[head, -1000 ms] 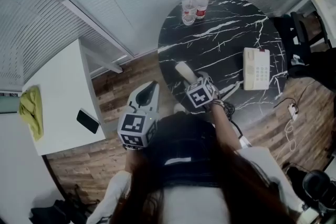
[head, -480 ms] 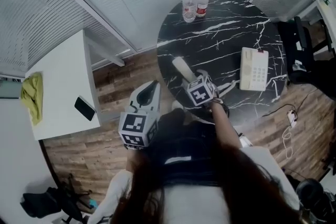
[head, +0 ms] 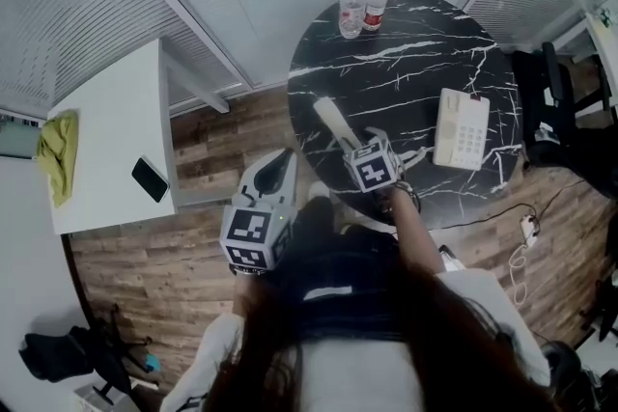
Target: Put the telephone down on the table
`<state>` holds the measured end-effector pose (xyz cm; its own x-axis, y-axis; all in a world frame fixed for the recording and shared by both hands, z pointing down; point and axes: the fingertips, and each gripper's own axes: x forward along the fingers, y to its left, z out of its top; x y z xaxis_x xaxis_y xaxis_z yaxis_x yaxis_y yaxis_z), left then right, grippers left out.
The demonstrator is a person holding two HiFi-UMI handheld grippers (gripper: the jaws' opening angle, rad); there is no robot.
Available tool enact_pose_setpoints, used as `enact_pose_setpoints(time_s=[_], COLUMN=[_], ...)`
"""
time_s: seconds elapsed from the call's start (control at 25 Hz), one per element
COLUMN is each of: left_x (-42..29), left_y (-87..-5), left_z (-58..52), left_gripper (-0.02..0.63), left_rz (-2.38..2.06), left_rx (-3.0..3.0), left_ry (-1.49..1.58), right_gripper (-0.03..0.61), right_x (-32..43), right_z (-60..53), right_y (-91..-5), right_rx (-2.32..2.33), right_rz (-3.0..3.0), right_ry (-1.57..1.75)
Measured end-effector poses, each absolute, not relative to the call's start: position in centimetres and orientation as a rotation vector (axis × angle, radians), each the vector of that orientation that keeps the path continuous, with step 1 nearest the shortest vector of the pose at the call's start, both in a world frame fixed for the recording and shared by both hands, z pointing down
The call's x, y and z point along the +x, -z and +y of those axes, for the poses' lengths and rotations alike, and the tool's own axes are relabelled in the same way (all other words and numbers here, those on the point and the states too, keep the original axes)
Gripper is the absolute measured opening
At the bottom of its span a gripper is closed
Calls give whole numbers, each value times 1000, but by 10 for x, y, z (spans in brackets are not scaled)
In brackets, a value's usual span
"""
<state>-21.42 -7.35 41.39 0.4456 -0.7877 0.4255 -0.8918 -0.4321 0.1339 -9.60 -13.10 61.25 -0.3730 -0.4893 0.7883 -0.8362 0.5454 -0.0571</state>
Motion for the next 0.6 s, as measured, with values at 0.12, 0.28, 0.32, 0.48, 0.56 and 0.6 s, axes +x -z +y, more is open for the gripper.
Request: enact_pose_setpoints(time_s=[0.12, 0.28, 0.32, 0.48, 0.56, 0.6], left_x=[-210, -203, -202, -195, -191, -189], left_y=[-413, -413, -412, -413, -412, -412], left_z=[-66, -55, -53, -44, -39, -36], left_gripper=[11, 11, 12, 11, 11, 11], left_rz=[-1435, -1433, -1432, -1422, -1418, -1418], left_rx=[2360, 2364, 2365, 2376, 2382, 2385], left_ry=[-424, -417, -417, -420, -422, -422], right_gripper=[177, 163, 163, 144, 130, 122], right_x=[-91, -80, -77, -73, -72, -69], right_z=[-126, -116, -114, -107, -103, -100], right_y=[-610, -609, -609, -604, -602, -604], right_rx=[1080, 1101, 1108, 1133, 1143, 1150], right_rz=[-2046, -2040, -2038, -2061, -2071, -2060], right_ry=[-583, -602, -607, -618, -619, -622])
